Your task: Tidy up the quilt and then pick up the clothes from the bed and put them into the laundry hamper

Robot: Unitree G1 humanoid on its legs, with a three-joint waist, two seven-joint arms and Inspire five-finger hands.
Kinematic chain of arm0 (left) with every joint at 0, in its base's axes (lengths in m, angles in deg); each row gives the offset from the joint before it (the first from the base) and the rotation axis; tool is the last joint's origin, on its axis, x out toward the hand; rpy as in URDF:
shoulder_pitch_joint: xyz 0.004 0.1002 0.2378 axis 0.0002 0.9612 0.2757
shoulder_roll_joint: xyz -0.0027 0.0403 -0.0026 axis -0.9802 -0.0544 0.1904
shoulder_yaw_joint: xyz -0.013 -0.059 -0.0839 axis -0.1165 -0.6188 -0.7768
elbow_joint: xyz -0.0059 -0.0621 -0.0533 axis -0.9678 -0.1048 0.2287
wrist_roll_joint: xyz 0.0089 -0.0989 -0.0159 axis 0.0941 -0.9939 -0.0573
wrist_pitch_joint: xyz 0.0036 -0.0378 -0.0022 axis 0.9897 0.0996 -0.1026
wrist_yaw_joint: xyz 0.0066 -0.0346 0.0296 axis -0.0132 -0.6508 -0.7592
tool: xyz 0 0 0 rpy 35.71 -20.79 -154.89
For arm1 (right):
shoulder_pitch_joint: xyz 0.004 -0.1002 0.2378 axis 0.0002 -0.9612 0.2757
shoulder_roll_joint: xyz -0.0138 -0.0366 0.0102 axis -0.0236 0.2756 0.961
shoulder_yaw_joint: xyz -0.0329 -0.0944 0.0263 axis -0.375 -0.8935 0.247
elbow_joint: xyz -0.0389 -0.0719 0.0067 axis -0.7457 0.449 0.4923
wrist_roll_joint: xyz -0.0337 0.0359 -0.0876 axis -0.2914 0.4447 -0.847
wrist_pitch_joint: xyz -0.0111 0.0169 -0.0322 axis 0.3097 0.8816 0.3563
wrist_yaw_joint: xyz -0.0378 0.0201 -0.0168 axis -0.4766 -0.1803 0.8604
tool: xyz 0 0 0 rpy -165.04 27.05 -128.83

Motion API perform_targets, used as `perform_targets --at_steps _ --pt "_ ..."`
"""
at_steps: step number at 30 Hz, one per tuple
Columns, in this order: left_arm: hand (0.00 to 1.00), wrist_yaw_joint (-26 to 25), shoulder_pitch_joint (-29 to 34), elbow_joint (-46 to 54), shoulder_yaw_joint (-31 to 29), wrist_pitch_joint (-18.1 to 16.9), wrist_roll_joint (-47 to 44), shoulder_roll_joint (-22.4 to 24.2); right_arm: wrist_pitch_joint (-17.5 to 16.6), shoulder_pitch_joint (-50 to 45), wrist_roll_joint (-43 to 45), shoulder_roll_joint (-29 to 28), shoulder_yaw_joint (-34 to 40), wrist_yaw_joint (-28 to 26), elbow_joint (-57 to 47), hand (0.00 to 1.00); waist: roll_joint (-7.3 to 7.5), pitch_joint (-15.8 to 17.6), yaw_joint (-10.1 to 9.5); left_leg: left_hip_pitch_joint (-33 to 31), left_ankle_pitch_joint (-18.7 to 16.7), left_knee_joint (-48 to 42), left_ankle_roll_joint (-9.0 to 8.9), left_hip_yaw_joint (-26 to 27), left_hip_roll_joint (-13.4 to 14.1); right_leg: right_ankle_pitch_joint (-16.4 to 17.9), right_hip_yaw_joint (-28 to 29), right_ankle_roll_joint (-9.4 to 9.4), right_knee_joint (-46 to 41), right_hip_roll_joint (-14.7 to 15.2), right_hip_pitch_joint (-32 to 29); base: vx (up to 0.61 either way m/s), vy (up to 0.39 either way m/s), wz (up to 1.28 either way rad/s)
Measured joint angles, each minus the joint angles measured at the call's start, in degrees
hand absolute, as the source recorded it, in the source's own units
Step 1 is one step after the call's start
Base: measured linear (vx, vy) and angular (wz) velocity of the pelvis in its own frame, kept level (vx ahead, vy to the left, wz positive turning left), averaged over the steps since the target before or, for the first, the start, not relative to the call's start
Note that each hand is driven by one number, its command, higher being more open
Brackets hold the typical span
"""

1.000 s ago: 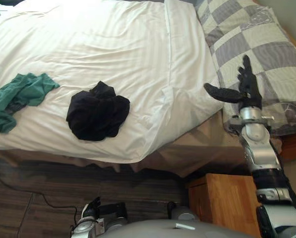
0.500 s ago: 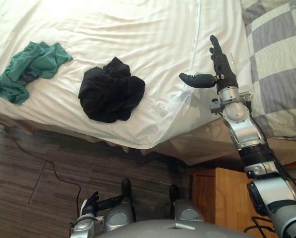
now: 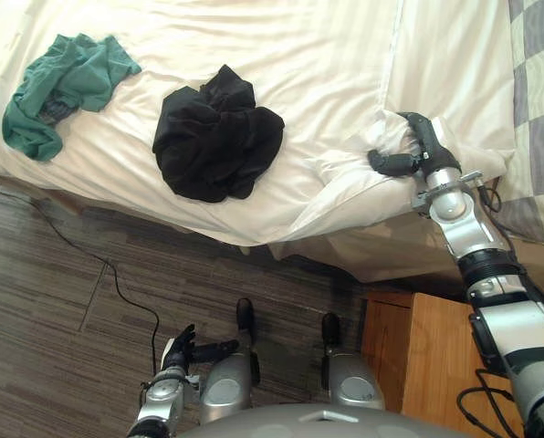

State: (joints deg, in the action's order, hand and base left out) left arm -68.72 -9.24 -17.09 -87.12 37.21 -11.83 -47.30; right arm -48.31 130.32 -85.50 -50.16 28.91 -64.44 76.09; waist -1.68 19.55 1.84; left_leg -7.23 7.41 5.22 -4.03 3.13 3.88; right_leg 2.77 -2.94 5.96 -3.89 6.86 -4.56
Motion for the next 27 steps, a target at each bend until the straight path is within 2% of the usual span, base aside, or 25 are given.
perform_targets --at_steps 2,7,12,13,16,20,24,26,27 --pt "1.00 0.4 0.0 0.0 0.0 0.1 0.1 -0.2 0.1 -2.3 0.0 0.0 1.7 -1.2 -2.4 0.00 0.30 0.2 -0.08 0.4 -0.1 0.0 -0.10 0.2 0.0 0.2 0.2 -0.19 0.0 0.0 0.4 0.00 0.000 0.00" --pt "1.00 0.4 0.1 0.1 -1.1 0.6 0.5 -0.2 0.3 -17.4 0.4 -2.6 7.6 -1.6 -18.1 0.00 1.22 0.1 -0.13 1.9 -1.0 0.0 -0.45 2.2 0.2 0.5 2.8 -0.19 0.0 -0.2 1.0 0.02 0.002 -0.17" --pt "1.00 0.2 0.3 -0.4 -4.6 1.8 0.9 -0.3 -0.7 -33.2 6.9 -15.5 17.6 -1.0 -26.6 0.00 3.78 -1.3 2.40 4.4 -2.3 0.0 -1.06 5.8 1.1 0.6 6.3 -0.04 0.1 -1.0 1.6 0.04 -0.022 -0.35" --pt "1.00 0.1 0.3 -0.5 -4.8 2.1 0.9 -0.2 -1.1 -35.7 9.2 -18.5 19.4 -0.7 -27.1 1.00 4.31 -2.0 3.20 4.7 -2.6 0.0 -1.14 6.5 1.4 0.6 6.8 -0.04 0.2 -1.3 1.6 0.03 -0.033 -0.31" --pt "1.00 0.0 0.1 -0.7 -5.9 2.9 0.9 0.9 -2.2 -39.1 14.9 -24.3 22.7 -0.4 -26.8 1.00 5.04 -4.3 3.62 5.8 -3.2 0.0 -1.41 8.3 1.8 0.6 8.5 -0.05 0.4 -1.7 1.7 0.03 -0.024 -0.31" --pt "1.00 0.0 0.0 -1.6 -5.9 3.3 0.8 2.8 -2.2 -40.0 23.9 -28.7 27.1 -0.9 -23.2 1.00 4.94 -6.9 3.84 6.3 -3.7 0.0 -1.52 9.4 1.9 0.5 9.5 -0.05 1.0 -1.8 1.8 0.03 -0.005 -0.16" --pt "1.00 0.1 0.0 -2.8 -9.3 4.6 0.5 4.0 -1.1 -40.1 34.6 -31.2 36.3 -1.2 -18.5 1.00 4.75 -8.1 3.90 8.1 -4.4 0.0 -1.63 11.5 2.0 0.5 11.1 -0.05 1.2 -1.9 2.8 0.02 0.006 -0.21" --pt "1.00 -0.1 0.0 -2.7 -11.4 4.7 0.1 4.6 0.2 -40.3 38.2 -31.6 41.8 0.5 -15.7 1.00 4.39 -8.5 3.99 8.2 -4.5 0.0 -1.65 12.0 2.1 0.5 11.4 -0.05 1.2 -2.0 2.8 0.00 -0.001 -0.11" --pt "1.00 -0.4 0.1 -2.7 -12.6 5.1 -0.1 5.1 1.1 -40.8 40.5 -31.6 44.8 3.2 -14.3 1.00 4.08 -8.9 3.96 8.4 -4.7 0.0 -1.68 12.3 2.2 0.5 11.7 -0.05 1.2 -2.0 2.8 0.00 -0.001 -0.13"
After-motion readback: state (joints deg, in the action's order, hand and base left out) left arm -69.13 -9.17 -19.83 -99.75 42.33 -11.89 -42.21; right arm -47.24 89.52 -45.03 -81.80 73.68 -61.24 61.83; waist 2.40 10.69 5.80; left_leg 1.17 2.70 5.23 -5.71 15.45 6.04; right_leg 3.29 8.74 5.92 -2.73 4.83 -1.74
